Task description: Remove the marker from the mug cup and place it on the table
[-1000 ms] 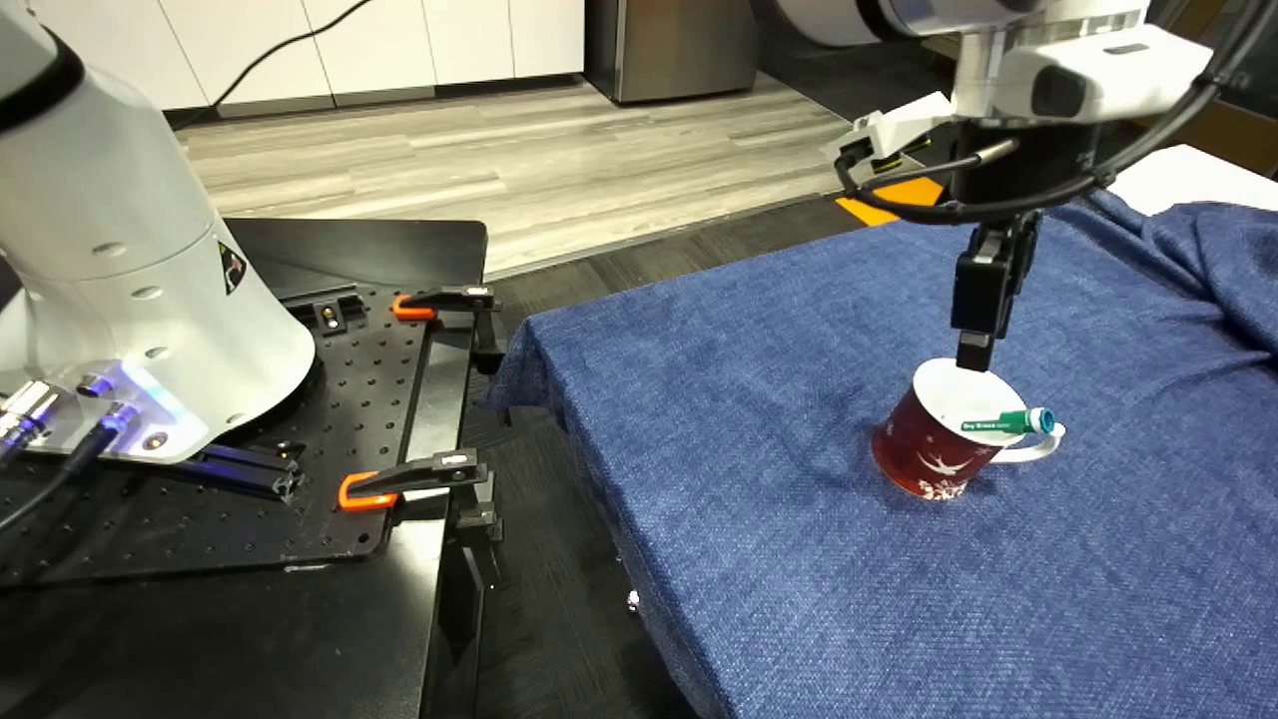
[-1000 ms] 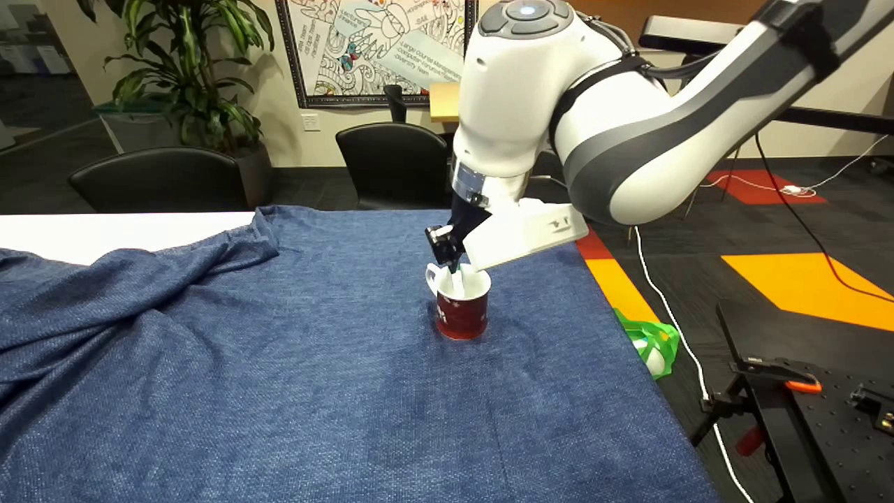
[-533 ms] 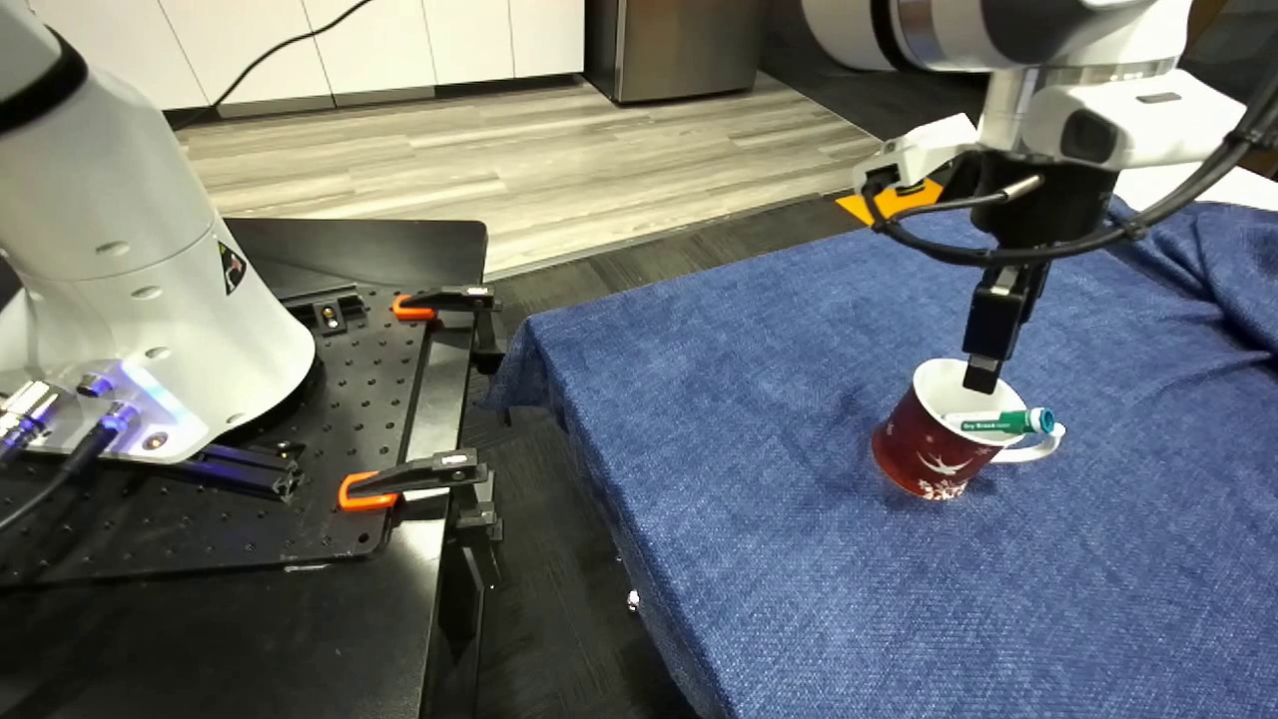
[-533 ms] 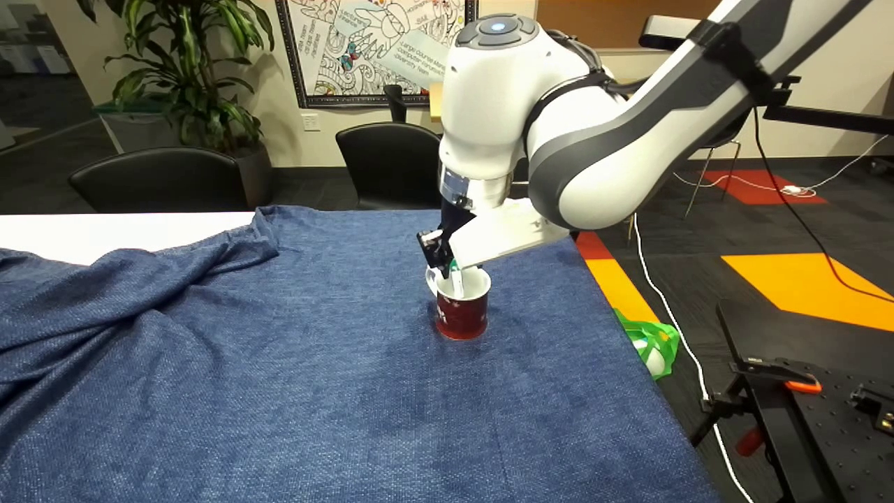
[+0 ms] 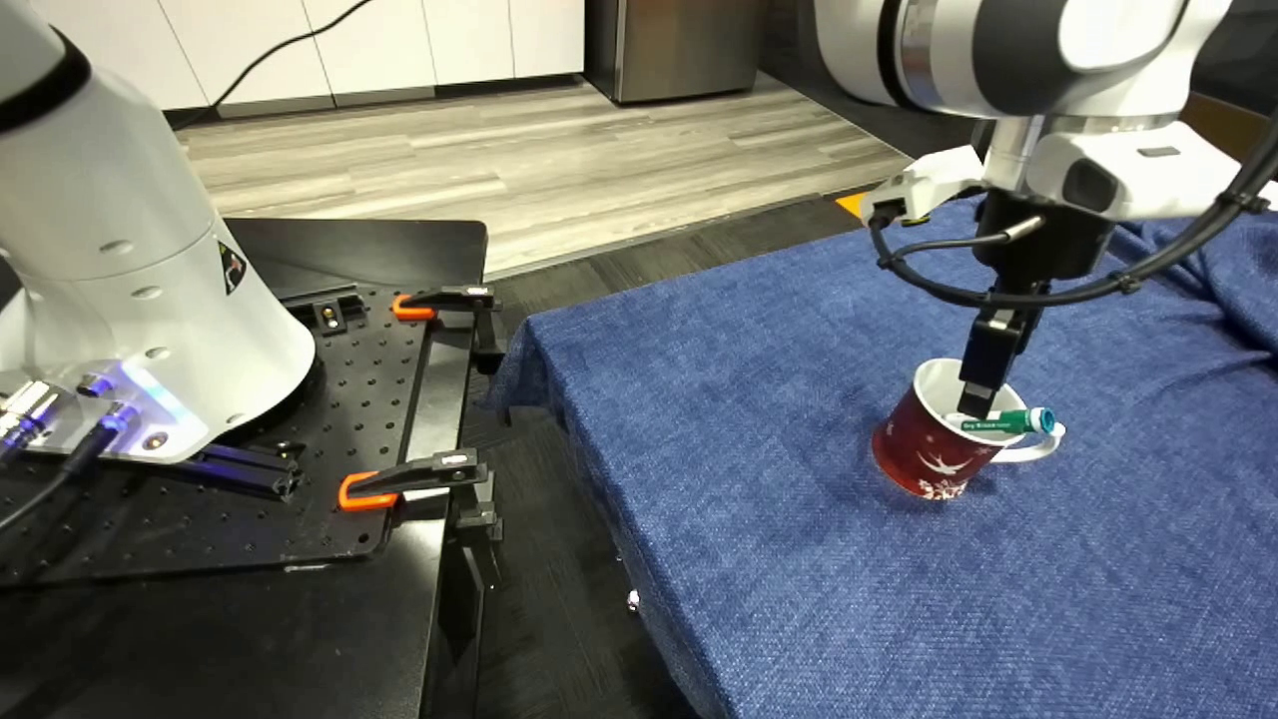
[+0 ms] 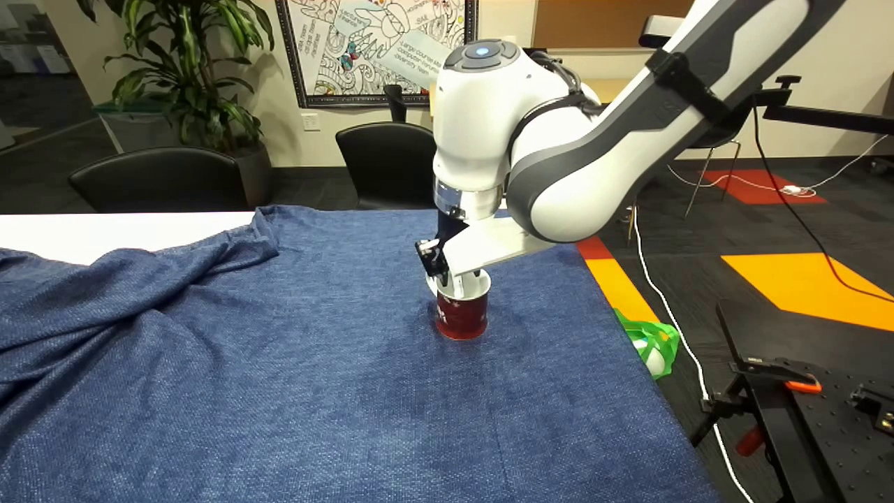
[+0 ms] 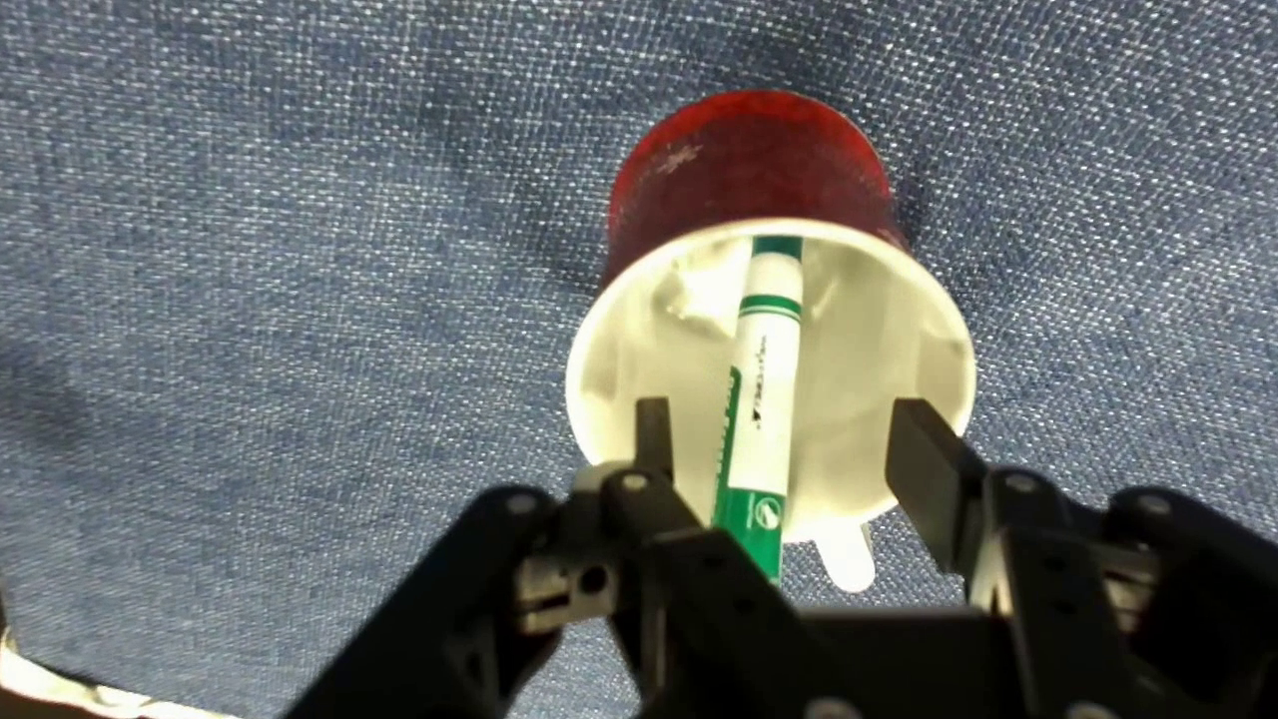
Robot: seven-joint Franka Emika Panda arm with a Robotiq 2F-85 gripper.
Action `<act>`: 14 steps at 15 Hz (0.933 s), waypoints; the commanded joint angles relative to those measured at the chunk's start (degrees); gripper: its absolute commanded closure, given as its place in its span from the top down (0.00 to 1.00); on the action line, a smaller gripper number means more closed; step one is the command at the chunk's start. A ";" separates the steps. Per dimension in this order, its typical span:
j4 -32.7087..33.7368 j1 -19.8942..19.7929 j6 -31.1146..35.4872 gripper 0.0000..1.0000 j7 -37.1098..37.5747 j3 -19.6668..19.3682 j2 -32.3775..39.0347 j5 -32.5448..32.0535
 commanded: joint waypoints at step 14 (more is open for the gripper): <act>6.12 2.35 -2.58 0.59 -2.62 -3.10 5.19 3.54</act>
